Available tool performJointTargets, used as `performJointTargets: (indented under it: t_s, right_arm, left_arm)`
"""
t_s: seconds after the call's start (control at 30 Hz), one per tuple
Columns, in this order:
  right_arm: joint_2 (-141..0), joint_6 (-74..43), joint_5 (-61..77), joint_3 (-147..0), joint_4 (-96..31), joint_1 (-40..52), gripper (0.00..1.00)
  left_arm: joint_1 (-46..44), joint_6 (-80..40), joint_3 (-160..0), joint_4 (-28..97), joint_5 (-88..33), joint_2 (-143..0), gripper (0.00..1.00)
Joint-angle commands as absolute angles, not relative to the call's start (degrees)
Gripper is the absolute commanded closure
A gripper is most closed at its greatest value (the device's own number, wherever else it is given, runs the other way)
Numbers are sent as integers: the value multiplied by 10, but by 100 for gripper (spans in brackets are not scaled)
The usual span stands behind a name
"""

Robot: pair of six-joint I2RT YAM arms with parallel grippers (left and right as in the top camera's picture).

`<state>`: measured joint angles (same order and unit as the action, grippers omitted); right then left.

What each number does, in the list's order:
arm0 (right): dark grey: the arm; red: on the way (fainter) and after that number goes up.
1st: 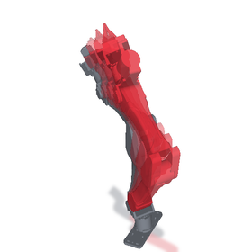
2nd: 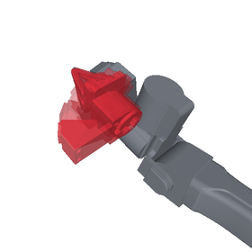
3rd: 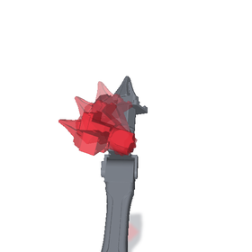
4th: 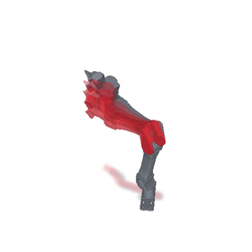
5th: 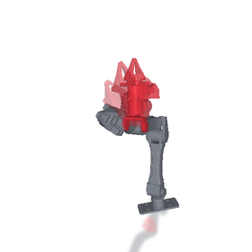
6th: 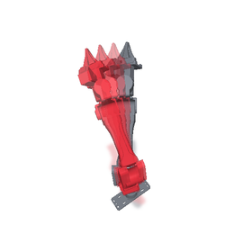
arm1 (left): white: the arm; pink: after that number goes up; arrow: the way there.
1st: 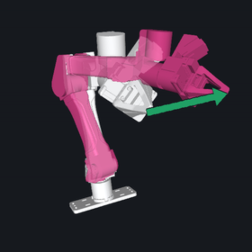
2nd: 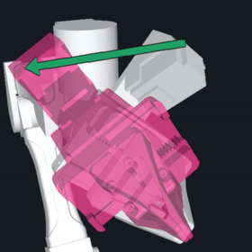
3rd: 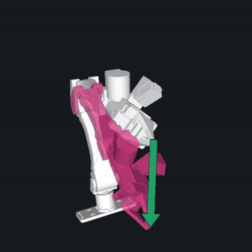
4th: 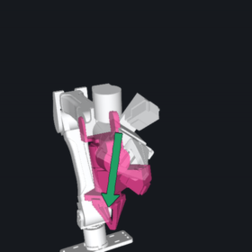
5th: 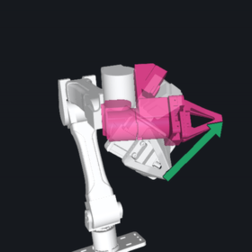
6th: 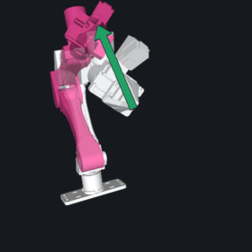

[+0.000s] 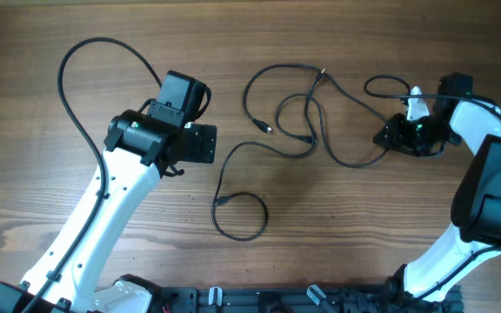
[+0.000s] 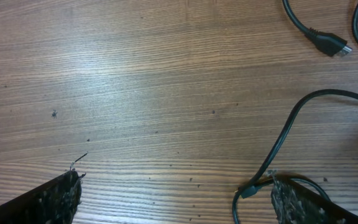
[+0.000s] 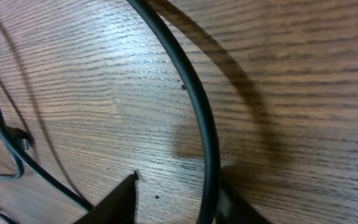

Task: Untangle cables
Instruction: 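Reach the right gripper to the cable loop at the pile's right, then grasp the black cable with the right gripper and lift it up-right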

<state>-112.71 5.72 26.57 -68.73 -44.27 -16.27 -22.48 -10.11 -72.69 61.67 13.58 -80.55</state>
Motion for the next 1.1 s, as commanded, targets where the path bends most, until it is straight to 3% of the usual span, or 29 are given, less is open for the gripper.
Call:
performJointTargets:
  t_s: [0.0, 0.13, 0.33, 0.63, 0.9, 1.07]
  right_arm:
    - [-1146, 58, 271, -679, -442, -159, 81]
    - [-1145, 24, 271, -679, -439, -159, 96]
    - [-1145, 15, 311, -707, -477, -159, 96]
    - [-1102, 13, 449, -868, -543, -159, 96]
    - [-1020, -8, 506, -966, -533, -159, 96]
    - [-945, -78, 511, -968, -507, -159, 96]
  left_arm:
    - [-223, -94, -726, 617, 135, -797, 0]
    - [-223, -94, -726, 617, 135, -797, 0]
    - [-223, -94, -726, 617, 135, -797, 0]
    - [-223, -94, -726, 617, 135, -797, 0]
    - [-223, -94, -726, 617, 135, -797, 0]
    - [-223, -94, -726, 617, 135, -797, 0]
